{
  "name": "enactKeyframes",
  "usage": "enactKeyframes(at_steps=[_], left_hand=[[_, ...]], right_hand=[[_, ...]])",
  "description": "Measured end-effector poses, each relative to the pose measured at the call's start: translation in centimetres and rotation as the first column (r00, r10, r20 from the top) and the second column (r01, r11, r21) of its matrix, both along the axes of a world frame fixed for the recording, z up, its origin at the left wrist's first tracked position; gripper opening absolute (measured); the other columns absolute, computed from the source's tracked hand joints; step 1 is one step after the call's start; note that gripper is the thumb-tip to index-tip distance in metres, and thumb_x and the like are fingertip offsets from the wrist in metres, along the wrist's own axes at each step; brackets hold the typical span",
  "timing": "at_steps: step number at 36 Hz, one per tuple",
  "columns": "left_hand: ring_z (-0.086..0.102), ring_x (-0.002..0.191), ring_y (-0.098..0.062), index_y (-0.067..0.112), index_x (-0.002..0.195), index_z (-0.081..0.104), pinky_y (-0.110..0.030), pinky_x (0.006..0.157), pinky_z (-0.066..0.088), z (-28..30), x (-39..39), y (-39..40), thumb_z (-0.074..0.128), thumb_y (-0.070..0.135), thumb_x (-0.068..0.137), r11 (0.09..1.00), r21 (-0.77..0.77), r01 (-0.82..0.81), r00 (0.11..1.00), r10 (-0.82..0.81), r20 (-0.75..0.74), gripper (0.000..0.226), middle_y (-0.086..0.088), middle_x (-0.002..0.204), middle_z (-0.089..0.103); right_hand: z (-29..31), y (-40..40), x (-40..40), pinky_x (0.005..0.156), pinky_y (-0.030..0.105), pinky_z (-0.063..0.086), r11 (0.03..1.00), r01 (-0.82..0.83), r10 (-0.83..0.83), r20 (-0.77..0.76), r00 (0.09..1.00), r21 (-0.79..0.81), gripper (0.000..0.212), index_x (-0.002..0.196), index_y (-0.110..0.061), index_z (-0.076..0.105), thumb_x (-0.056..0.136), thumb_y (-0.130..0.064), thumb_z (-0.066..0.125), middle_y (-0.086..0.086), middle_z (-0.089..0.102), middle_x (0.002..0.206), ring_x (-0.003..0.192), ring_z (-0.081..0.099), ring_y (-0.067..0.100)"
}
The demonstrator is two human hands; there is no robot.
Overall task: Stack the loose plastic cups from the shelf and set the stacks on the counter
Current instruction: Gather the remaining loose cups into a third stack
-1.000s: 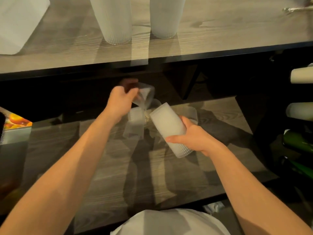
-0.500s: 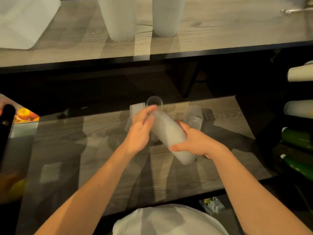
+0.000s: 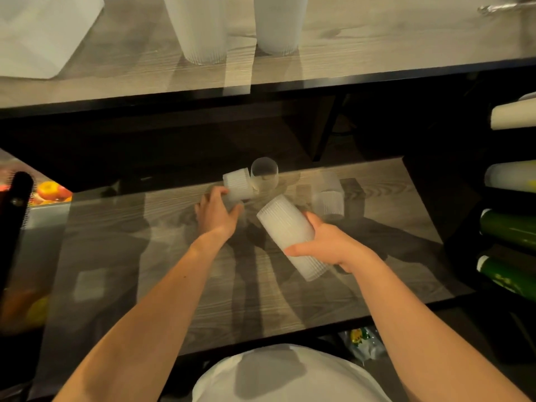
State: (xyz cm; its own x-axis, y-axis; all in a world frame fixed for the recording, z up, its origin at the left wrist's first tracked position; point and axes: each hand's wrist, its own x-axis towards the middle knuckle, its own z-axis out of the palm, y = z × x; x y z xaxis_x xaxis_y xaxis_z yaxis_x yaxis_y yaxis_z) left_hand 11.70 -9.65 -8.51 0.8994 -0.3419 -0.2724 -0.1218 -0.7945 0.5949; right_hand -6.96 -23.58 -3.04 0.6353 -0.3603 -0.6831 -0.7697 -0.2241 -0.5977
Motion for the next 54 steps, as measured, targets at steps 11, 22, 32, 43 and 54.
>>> enactKeyframes(at_steps=[11, 22, 32, 43, 54], left_hand=[[0.061, 0.099, -0.025, 0.012, 0.093, 0.055, -0.043, 0.088, 0.050, 3.2, -3.3, 1.8, 0.061, 0.034, 0.095, 0.772, -0.595, -0.225, 0.879, -0.102, -0.465, 0.023, -0.002, 0.102, 0.063], [0.039, 0.134, -0.007, 0.030, 0.149, 0.035, -0.020, 0.104, 0.036, 4.2, -5.7, -0.6, 0.031, 0.036, 0.106, 0.737, -0.622, 0.264, 0.746, -0.565, -0.353, 0.043, 0.010, 0.150, 0.038], [0.009, 0.146, -0.030, 0.029, 0.125, 0.063, -0.043, 0.120, 0.019, -1.9, -5.7, -3.6, 0.066, 0.028, 0.090, 0.781, 0.042, 0.623, 0.782, -0.622, -0.038, 0.035, 0.000, 0.157, 0.018], [0.060, 0.117, -0.010, 0.033, 0.145, 0.039, -0.035, 0.103, 0.047, 3.0, -7.7, -4.7, 0.058, 0.041, 0.096, 0.801, -0.589, -0.105, 0.830, -0.256, -0.495, 0.052, 0.008, 0.132, 0.057], [0.048, 0.128, -0.008, 0.026, 0.154, 0.030, -0.014, 0.093, 0.036, 5.9, -9.0, -8.4, 0.054, 0.044, 0.097, 0.783, -0.367, 0.502, 0.779, -0.594, -0.201, 0.065, 0.006, 0.147, 0.046]], right_hand=[[0.6, 0.1, 0.0, 0.103, 0.043, 0.049, 0.992, -0.074, 0.066, 0.085, 0.994, 0.098, 0.105, 0.155, -0.039, 0.021, 0.073, -0.038, 0.086, -0.008, 0.053, 0.136, 0.120, 0.054, 0.015], [1.7, -1.8, -2.1, 0.094, 0.035, 0.050, 0.993, -0.115, 0.113, 0.057, 0.992, 0.026, 0.111, 0.157, -0.035, 0.014, 0.073, -0.035, 0.086, -0.008, 0.051, 0.133, 0.115, 0.054, 0.013], [0.9, -4.2, -5.6, 0.082, 0.034, 0.052, 0.981, 0.181, -0.188, 0.106, 0.976, 0.072, 0.099, 0.153, -0.034, 0.022, 0.077, -0.027, 0.084, -0.008, 0.054, 0.125, 0.108, 0.057, 0.011], [0.9, -6.1, -7.7, 0.076, 0.025, 0.048, 0.991, 0.101, -0.110, 0.096, 0.989, 0.089, 0.101, 0.154, -0.035, 0.022, 0.076, -0.029, 0.085, -0.013, 0.053, 0.122, 0.106, 0.055, 0.005], [1.8, -8.3, -8.9, 0.101, 0.041, 0.050, 0.999, 0.040, -0.041, 0.131, 0.991, 0.010, 0.115, 0.155, -0.045, 0.014, 0.069, -0.030, 0.089, -0.012, 0.051, 0.132, 0.118, 0.054, 0.012]])
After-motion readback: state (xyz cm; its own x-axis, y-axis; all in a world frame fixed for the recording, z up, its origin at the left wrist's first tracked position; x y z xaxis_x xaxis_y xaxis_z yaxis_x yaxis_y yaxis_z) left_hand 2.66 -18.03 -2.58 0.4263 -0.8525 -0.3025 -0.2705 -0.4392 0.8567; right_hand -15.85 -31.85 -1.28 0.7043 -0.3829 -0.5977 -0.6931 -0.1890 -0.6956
